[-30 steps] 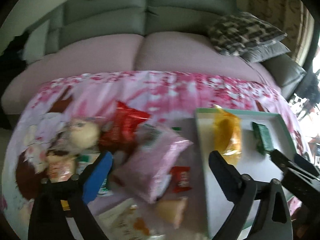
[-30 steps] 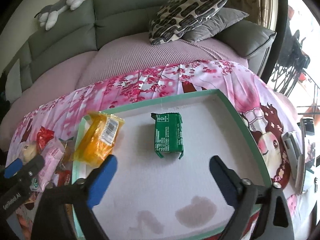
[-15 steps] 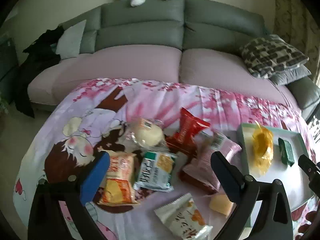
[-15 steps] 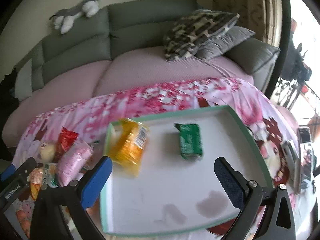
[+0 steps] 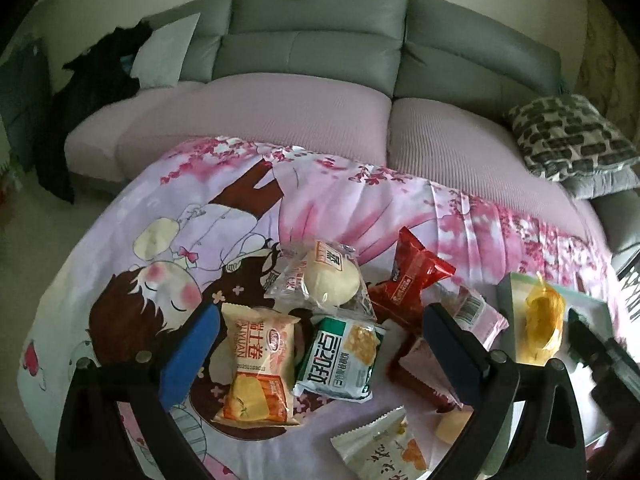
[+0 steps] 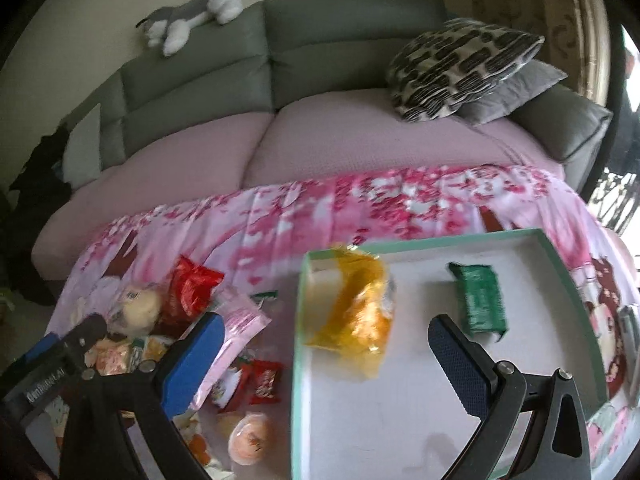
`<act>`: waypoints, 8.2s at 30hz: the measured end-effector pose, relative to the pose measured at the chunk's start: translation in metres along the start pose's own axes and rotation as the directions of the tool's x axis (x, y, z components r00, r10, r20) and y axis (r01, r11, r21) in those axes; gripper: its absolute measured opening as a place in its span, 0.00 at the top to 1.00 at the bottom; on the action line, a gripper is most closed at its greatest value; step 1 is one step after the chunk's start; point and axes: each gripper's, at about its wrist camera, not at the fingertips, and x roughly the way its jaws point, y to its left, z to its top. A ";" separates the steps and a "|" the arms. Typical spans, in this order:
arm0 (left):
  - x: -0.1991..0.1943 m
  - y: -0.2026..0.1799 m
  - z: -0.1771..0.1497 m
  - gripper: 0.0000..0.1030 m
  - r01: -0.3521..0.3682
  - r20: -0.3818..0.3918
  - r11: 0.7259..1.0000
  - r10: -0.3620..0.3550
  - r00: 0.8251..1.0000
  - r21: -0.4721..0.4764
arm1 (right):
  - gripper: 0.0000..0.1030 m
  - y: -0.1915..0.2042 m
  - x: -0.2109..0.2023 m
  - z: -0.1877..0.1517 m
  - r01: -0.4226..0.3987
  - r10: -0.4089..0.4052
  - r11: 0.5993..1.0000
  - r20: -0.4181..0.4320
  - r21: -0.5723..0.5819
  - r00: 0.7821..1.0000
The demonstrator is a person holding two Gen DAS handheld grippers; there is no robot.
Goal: Organize snacks
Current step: 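Withdraw both tools from the tray back toward the snack pile, then grasp the cream-and-red roll bag with the left tool while the right grasps the pink wafer bag, then carry both bags over the tray and open both tools to drop them, then withdraw both tools from the tray toward the remaining snacks, then lower the left tool onto the white cracker bag and close on it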
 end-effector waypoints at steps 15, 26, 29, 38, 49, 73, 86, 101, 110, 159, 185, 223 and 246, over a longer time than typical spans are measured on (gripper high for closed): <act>0.008 0.043 0.004 0.02 -0.101 -0.139 0.988 0.084 0.987 -0.117 | 0.00 0.033 0.011 0.000 -0.097 0.099 0.995 -0.039 0.028 0.994; 0.038 0.082 -0.019 0.02 -0.132 -0.189 0.966 0.090 0.978 -0.222 | 0.00 0.078 0.028 -0.012 -0.134 0.127 0.987 -0.075 -0.087 0.989; 0.047 0.083 -0.024 0.02 -0.127 -0.213 0.968 0.079 0.974 -0.218 | 0.00 0.082 0.036 -0.016 -0.114 0.106 0.988 -0.079 -0.101 0.991; 0.065 0.076 -0.026 0.18 -0.118 -0.257 0.978 0.071 0.964 -0.171 | 0.03 0.088 0.062 -0.028 -0.134 0.123 0.987 -0.113 -0.086 0.986; 0.074 0.062 -0.029 0.34 -0.075 -0.285 0.985 0.028 0.958 -0.155 | 0.43 0.074 0.062 -0.026 -0.162 0.159 0.987 -0.116 -0.022 0.981; 0.035 0.063 -0.014 0.66 -0.031 -0.149 0.982 0.003 0.989 -0.188 | 0.60 0.050 0.022 -0.009 -0.234 0.236 0.971 -0.048 0.039 0.971; -0.012 0.042 0.004 0.66 0.036 -0.005 0.991 -0.037 0.999 -0.126 | 0.60 0.024 -0.009 -0.005 -0.188 0.190 0.980 -0.024 0.060 0.982; -0.031 -0.069 -0.009 0.66 0.243 -0.028 0.964 -0.241 0.970 0.108 | 0.60 -0.097 -0.027 -0.005 0.069 -0.063 0.956 -0.030 0.286 0.998; -0.033 -0.144 -0.036 0.66 0.352 -0.117 0.901 -0.333 0.936 0.252 | 0.60 -0.154 -0.035 -0.012 0.182 -0.176 0.900 -0.052 0.395 0.983; -0.001 -0.193 -0.072 0.21 0.304 -0.227 0.894 -0.238 0.945 0.329 | 0.07 -0.172 -0.001 -0.028 0.237 -0.180 0.886 -0.177 0.398 0.968; 0.015 -0.001 -0.019 0.04 -0.116 -0.032 0.984 0.113 0.993 -0.132 | 0.00 -0.103 -0.028 -0.007 0.172 -0.178 0.948 0.001 0.269 0.984; 0.012 0.042 -0.049 0.04 0.010 -0.171 0.996 -0.024 0.985 -0.086 | 0.00 0.036 0.012 -0.055 -0.057 0.049 0.998 -0.210 -0.030 0.976; 0.040 -0.028 -0.095 0.04 0.158 -0.384 0.987 -0.154 0.910 -0.021 | 0.00 -0.013 0.016 -0.057 0.007 0.028 0.991 -0.266 0.130 0.963</act>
